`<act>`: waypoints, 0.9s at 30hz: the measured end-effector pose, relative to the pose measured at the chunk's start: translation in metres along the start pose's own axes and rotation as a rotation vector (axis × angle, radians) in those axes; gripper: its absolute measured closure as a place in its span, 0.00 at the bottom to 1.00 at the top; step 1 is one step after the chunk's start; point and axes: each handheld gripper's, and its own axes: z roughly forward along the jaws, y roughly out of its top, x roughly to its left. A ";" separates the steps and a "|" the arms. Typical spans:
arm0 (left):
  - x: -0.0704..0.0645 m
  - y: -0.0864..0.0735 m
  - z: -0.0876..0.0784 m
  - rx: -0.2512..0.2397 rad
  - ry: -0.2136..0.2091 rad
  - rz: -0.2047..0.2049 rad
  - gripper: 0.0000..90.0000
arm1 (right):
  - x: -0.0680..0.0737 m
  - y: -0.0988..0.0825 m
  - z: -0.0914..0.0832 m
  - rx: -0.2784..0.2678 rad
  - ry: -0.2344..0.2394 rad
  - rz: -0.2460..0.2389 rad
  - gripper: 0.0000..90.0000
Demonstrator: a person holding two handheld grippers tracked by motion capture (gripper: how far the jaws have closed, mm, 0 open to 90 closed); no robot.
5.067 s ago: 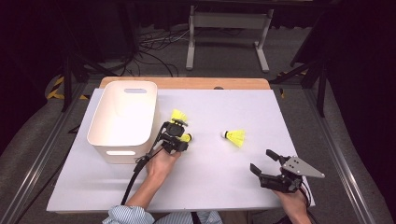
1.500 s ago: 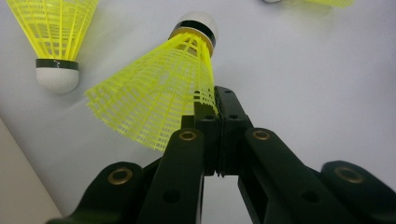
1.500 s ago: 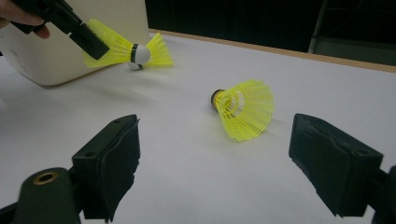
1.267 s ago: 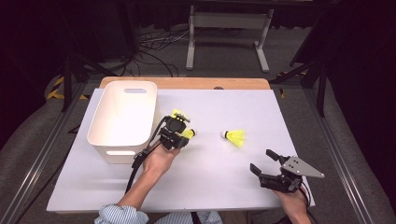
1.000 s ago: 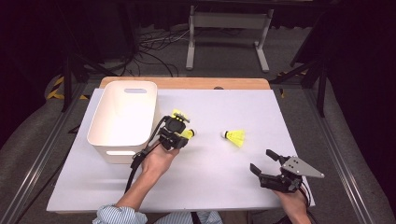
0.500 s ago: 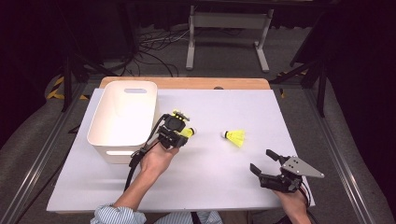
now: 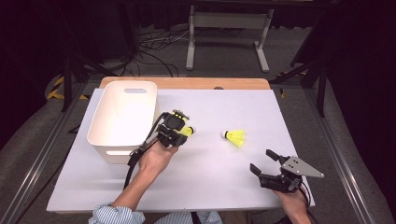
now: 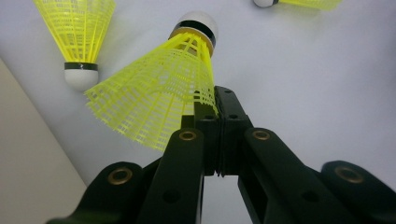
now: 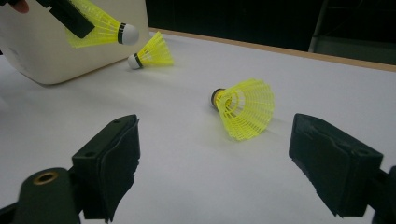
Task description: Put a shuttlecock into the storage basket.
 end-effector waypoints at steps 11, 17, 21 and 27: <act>0.004 0.003 -0.010 -0.015 -0.010 -0.009 0.99 | 0.000 0.000 0.000 0.001 0.002 0.001 0.19; 0.006 0.004 -0.016 -0.028 -0.013 -0.012 0.99 | -0.001 0.000 0.000 0.003 0.000 0.003 0.19; 0.008 0.005 -0.020 -0.033 -0.016 -0.009 0.99 | -0.001 0.000 0.001 0.003 0.001 0.002 0.19; 0.010 0.007 -0.023 -0.036 -0.025 -0.012 0.99 | -0.002 0.000 0.001 0.003 -0.001 0.001 0.19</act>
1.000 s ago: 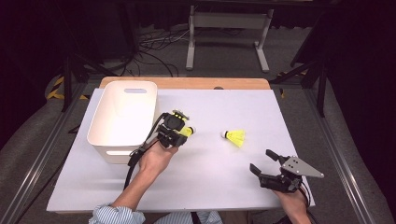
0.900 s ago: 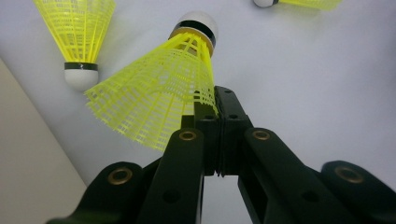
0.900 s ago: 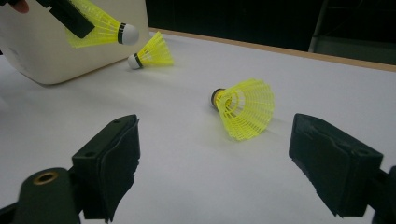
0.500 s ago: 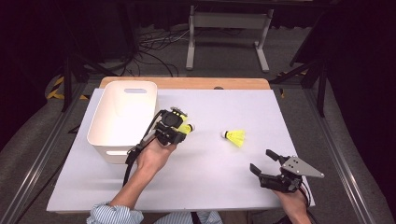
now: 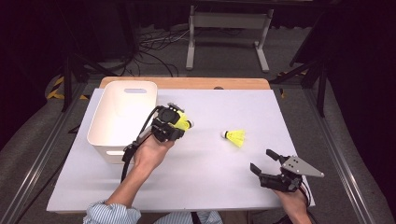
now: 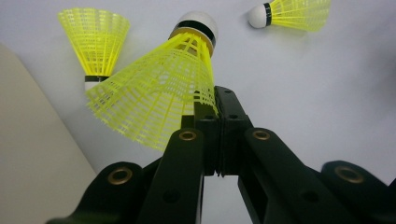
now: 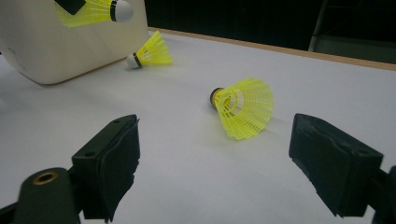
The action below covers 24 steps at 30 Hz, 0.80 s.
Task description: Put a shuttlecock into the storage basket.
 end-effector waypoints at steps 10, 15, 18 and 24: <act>0.004 0.002 -0.007 -0.009 0.007 0.002 0.99 | -0.001 0.000 0.000 0.007 -0.005 -0.002 0.19; 0.006 0.003 -0.009 -0.005 0.003 0.000 0.99 | -0.001 0.000 0.000 0.007 -0.006 -0.004 0.19; 0.006 0.004 -0.009 -0.008 0.006 -0.005 0.99 | -0.001 0.000 0.000 0.006 -0.006 -0.004 0.19; 0.008 0.005 -0.012 -0.011 0.010 -0.001 0.99 | 0.000 0.000 0.001 0.011 0.000 -0.009 0.19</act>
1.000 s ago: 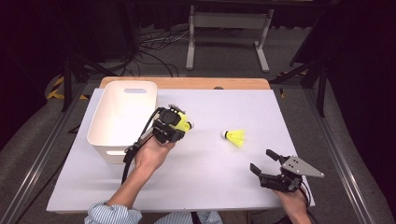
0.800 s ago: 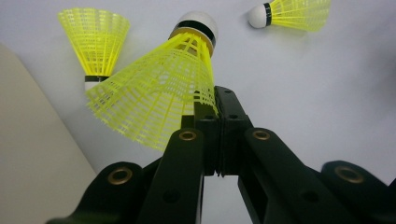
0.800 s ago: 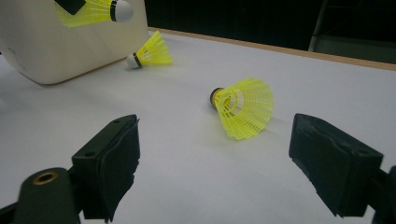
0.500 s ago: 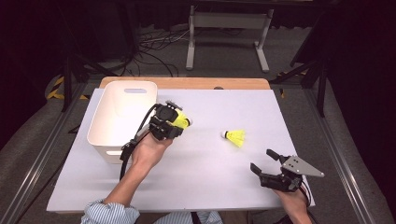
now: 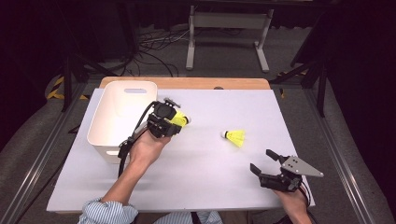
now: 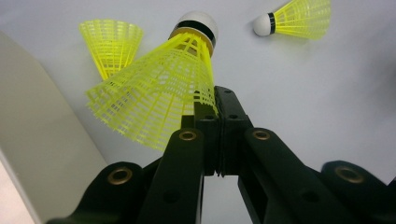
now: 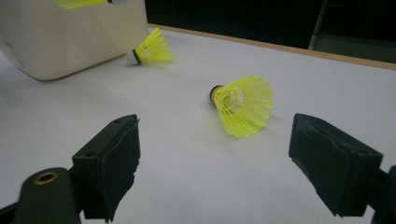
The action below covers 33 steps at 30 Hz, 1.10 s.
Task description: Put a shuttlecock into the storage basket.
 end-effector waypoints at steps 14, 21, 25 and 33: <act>0.003 0.008 -0.011 -0.013 0.021 0.005 0.99 | 0.000 0.000 0.000 0.002 0.001 0.001 0.19; 0.008 0.010 -0.016 -0.018 0.019 -0.005 0.99 | 0.000 0.000 0.000 0.003 0.002 0.002 0.19; 0.011 0.010 -0.017 -0.011 0.017 -0.009 0.99 | 0.000 0.000 0.000 0.003 0.001 0.002 0.19; 0.015 0.012 -0.023 -0.019 0.014 -0.017 0.99 | 0.000 0.000 0.001 0.005 0.002 0.002 0.19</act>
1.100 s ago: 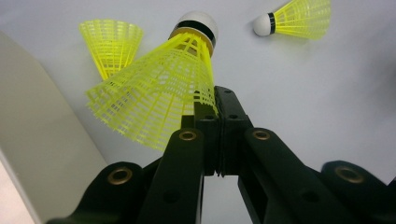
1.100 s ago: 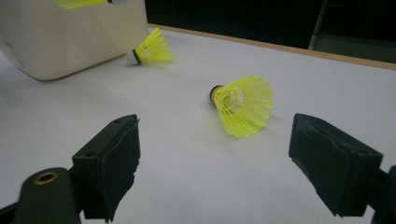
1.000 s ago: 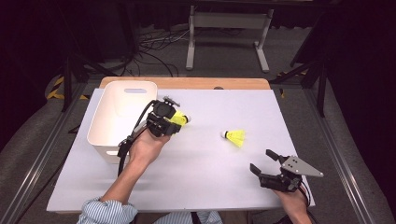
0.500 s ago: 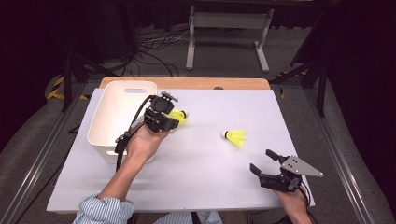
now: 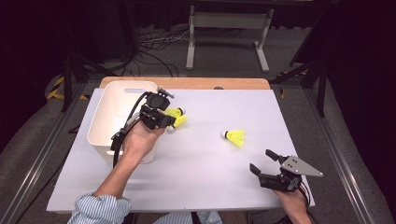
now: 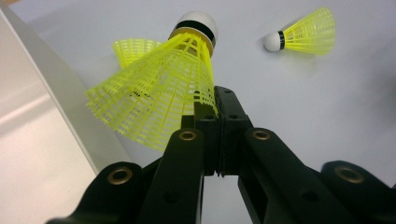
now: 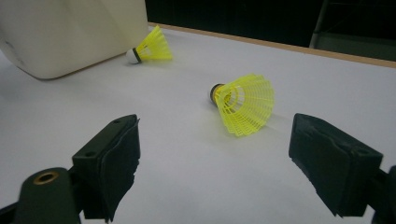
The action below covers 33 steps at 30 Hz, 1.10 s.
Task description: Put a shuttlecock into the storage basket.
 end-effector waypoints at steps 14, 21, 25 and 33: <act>0.010 0.002 -0.012 -0.019 -0.001 -0.023 0.99 | -0.001 0.000 0.000 0.003 -0.003 0.001 0.19; 0.016 0.001 -0.017 -0.026 0.003 -0.035 0.99 | 0.000 0.000 0.000 0.007 -0.004 0.003 0.19; 0.019 0.001 -0.020 -0.031 0.006 -0.041 0.99 | 0.000 0.000 0.000 0.006 -0.006 0.003 0.19; 0.025 0.000 -0.026 -0.044 0.013 -0.057 0.99 | 0.000 0.000 0.000 0.006 -0.005 0.004 0.19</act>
